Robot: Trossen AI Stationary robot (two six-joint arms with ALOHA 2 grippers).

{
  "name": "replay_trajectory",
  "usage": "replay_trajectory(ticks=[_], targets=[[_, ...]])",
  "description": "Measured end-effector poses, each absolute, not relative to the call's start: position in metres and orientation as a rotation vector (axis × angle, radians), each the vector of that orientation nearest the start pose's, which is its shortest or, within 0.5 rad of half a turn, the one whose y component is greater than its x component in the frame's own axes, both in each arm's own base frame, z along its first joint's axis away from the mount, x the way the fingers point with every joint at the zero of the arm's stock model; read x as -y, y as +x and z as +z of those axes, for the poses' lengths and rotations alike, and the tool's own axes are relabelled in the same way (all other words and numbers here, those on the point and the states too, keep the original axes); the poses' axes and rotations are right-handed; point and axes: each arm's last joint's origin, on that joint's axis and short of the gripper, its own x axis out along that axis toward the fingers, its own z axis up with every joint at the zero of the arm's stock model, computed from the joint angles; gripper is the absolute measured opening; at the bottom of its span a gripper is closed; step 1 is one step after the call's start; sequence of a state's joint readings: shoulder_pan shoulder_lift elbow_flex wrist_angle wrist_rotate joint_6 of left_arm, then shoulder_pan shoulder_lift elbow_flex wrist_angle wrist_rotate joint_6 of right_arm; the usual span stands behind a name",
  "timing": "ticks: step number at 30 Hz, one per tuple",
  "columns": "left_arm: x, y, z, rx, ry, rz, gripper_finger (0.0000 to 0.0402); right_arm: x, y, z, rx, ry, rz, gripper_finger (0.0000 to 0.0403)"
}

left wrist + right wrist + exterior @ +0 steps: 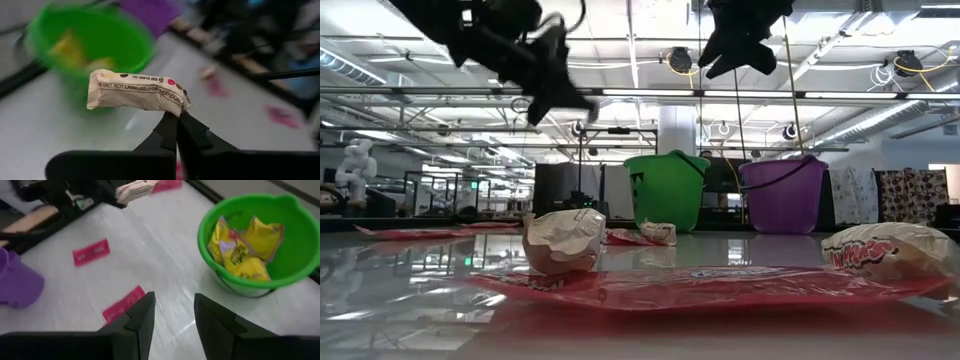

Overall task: Sort candy by brand, put in halloween buckets
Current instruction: Put the light brown chocolate bar into the top violet bucket

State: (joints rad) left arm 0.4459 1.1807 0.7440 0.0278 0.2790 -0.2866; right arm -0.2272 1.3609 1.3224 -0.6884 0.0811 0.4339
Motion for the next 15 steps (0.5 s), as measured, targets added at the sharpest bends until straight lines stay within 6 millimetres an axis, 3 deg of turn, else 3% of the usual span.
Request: replay_trajectory(ticks=[7,15], targets=[[-0.098,0.241,0.278,-0.224,-0.293,0.096,0.0002,0.071,0.295,0.347,-0.551,0.476,-0.437,0.013],[-0.088,0.245,0.281,-0.198,-0.092,-0.035,0.0002,0.071,0.34,0.329,-0.426,0.501,-0.381,0.013]])
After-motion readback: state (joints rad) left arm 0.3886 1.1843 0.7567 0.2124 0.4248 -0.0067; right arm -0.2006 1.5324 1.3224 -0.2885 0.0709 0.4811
